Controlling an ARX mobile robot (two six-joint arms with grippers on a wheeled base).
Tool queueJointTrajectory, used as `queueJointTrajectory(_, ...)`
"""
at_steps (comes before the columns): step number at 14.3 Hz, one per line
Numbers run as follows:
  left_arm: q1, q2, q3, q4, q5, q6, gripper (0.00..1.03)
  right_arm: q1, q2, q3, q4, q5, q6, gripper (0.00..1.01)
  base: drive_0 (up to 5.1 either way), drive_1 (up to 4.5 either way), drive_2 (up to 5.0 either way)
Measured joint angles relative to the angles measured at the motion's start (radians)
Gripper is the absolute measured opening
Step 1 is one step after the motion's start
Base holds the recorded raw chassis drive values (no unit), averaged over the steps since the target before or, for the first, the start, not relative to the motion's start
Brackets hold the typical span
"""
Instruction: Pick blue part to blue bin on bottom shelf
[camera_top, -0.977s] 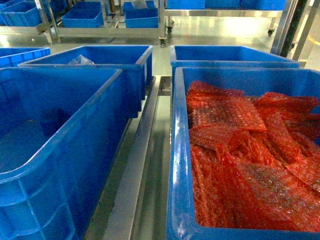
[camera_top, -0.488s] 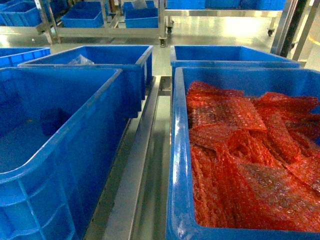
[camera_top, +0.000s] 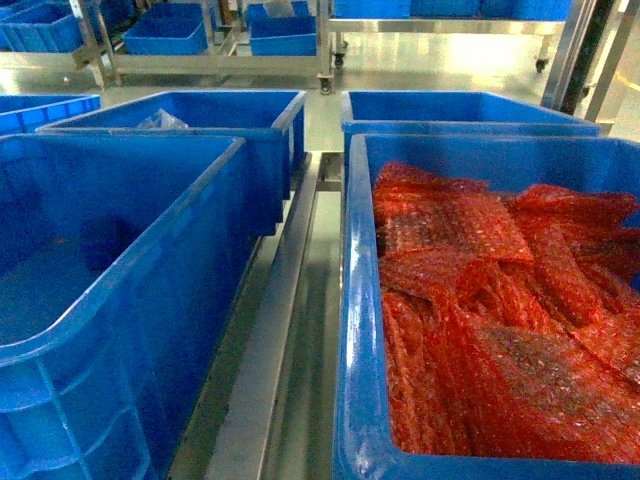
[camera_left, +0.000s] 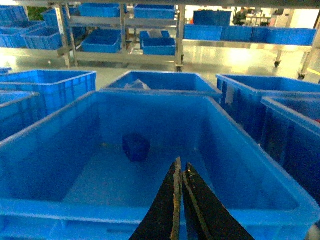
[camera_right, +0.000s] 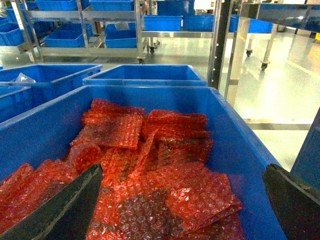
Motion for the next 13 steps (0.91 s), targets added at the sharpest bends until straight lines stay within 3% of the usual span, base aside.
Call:
queueJointTrajectory(4, 0.000, 0.000, 0.000, -0.018, -0.003, 0.001, 0.02, 0.000, 0.000, 0.000, 0.001, 0.000, 0.000, 0.98, 0.0, 0.00, 0.0)
queueJointTrajectory(11, 0.000, 0.000, 0.000, -0.017, -0.003, 0.002, 0.95, 0.000, 0.000, 0.000, 0.000, 0.000, 0.000, 0.98, 0.0, 0.00, 0.0)
queueJointTrajectory(13, 0.000, 0.000, 0.000, -0.017, -0.003, 0.002, 0.98, 0.000, 0.000, 0.000, 0.000, 0.000, 0.000, 0.98, 0.0, 0.00, 0.0)
